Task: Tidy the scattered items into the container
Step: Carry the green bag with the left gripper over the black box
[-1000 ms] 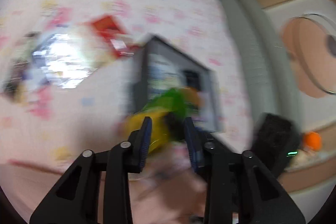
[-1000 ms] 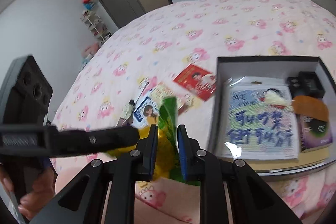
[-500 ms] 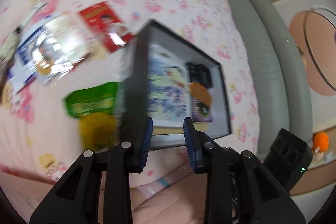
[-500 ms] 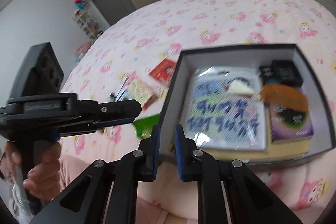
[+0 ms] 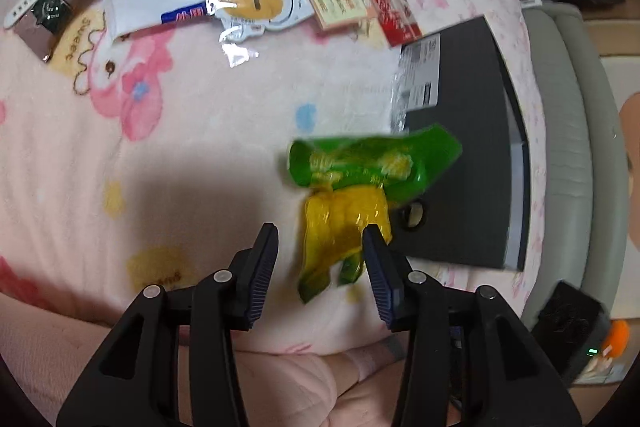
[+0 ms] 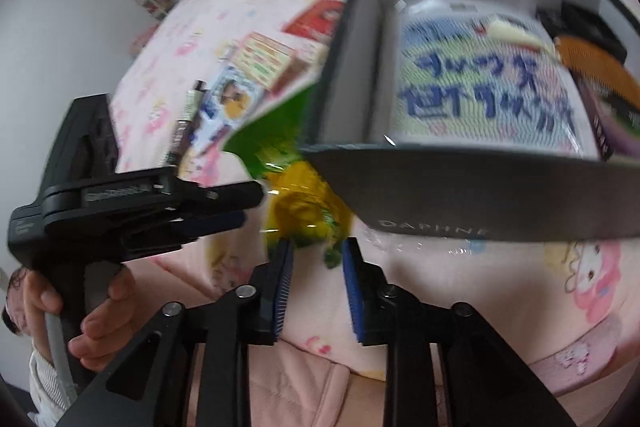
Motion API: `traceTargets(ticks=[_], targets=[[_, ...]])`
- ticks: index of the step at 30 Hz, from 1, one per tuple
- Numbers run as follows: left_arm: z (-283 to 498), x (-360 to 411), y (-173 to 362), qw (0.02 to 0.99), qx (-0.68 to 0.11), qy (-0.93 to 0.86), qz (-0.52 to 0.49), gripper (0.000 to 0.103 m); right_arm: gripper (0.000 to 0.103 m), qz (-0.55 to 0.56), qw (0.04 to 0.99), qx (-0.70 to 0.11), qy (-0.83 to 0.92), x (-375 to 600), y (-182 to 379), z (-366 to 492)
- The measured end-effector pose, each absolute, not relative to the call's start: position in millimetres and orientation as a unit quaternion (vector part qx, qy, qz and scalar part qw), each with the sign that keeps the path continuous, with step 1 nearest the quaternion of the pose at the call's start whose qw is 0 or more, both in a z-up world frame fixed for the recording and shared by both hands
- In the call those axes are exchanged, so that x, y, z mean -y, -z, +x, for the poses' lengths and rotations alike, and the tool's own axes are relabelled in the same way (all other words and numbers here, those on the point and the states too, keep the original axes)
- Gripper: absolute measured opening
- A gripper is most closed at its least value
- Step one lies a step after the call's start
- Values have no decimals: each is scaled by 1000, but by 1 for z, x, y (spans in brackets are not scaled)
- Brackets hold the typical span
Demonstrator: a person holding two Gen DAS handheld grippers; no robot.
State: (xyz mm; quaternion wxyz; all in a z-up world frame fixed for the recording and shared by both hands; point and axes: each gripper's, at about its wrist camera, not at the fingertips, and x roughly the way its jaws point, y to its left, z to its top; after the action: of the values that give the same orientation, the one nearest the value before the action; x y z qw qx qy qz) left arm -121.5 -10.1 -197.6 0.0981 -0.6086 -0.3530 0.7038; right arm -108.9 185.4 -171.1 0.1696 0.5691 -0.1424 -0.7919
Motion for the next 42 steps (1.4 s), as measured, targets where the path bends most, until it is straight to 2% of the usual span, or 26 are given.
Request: traceTargets(ticks=[1, 4, 9, 12, 14, 16, 19, 24, 30, 34, 37, 39, 42], targets=[[-123, 11, 199, 102, 361, -704, -603, 56, 28, 574, 168, 152, 787, -187, 176, -111], [-126, 11, 210, 110, 387, -691, -601, 60, 39, 587, 174, 180, 770, -189, 191, -118], [-132, 4, 236, 110, 422, -654, -618, 63, 41, 592, 171, 180, 766, -182, 207, -127], [-136, -4, 237, 114, 409, -657, -622, 66, 42, 589, 165, 177, 771, -182, 209, -130], [-136, -9, 237, 110, 395, -663, -626, 65, 45, 588, 166, 173, 773, -180, 210, -130], [-137, -14, 236, 112, 376, -671, -629, 57, 45, 587, 166, 165, 775, -179, 210, -129], [-135, -20, 229, 114, 350, -686, -628, 54, 45, 587, 164, 159, 777, -179, 211, -128], [-122, -11, 217, 101, 352, -682, -633, 53, 46, 585, 174, 139, 780, -169, 205, -126], [-115, 0, 192, 84, 262, -701, -658, 55, 46, 582, 204, 105, 780, -146, 197, -122], [-118, 24, 211, 77, 307, -668, -674, 63, 46, 583, 213, 101, 777, -136, 198, -125], [-124, 22, 218, 70, 306, -662, -680, 66, 47, 591, 218, 106, 769, -134, 205, -128], [-126, 20, 223, 72, 305, -654, -689, 65, 48, 597, 218, 102, 765, -133, 210, -129], [-125, 18, 221, 73, 298, -661, -685, 58, 48, 598, 218, 97, 765, -134, 214, -130]])
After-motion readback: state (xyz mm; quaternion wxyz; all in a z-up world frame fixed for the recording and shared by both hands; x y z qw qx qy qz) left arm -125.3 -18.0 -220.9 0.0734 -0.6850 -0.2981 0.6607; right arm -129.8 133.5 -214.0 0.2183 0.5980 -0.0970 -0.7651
